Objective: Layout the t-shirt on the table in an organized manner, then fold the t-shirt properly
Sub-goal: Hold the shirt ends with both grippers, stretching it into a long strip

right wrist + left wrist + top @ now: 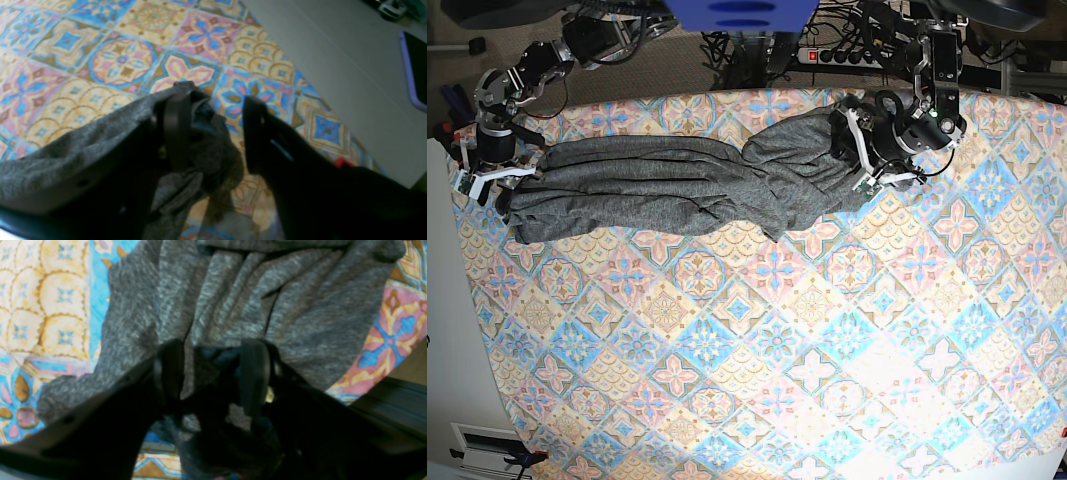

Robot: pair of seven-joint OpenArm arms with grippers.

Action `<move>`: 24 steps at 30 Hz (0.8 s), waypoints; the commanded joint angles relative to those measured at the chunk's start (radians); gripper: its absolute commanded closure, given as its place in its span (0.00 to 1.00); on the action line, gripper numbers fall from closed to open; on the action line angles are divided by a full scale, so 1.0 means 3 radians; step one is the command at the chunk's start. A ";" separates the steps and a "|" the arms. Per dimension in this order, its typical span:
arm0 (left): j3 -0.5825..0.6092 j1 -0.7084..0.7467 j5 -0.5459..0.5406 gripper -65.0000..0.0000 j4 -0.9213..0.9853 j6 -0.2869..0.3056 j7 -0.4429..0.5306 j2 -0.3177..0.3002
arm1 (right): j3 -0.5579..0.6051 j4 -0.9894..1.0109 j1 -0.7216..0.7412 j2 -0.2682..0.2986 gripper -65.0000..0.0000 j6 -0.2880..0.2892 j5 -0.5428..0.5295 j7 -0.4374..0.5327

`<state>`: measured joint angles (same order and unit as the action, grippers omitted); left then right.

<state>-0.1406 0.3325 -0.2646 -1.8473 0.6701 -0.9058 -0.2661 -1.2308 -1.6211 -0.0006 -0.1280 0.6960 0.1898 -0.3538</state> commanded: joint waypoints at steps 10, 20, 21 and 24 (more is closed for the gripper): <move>-0.0010 -0.0016 -0.0041 0.57 -0.0049 0.0004 0.0045 -0.0021 | -0.0232 -0.0082 0.0040 0.0051 0.38 0.0007 -0.0512 0.0072; 0.0001 -0.0011 -0.0041 0.57 -0.0049 0.0004 0.0045 -0.0021 | -0.0242 -0.0061 0.0081 0.0056 0.35 0.0007 -0.1249 -0.0613; -0.0010 -0.0006 -0.0041 0.57 -0.0049 0.0009 0.0045 -0.0021 | -0.0242 -0.0051 0.0081 0.0061 0.35 0.0007 -0.1397 -0.0818; -0.0015 0.0009 -0.0046 0.57 -0.0059 0.0014 0.0071 -0.0026 | -0.0242 -0.0046 0.0081 0.0168 0.35 0.0007 -0.1847 -0.1340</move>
<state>-0.1406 0.3397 -0.2646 -1.8473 0.6704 -0.9043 -0.2661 -1.3033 -1.6146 0.0132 -0.1051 0.6907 -0.3420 -0.8093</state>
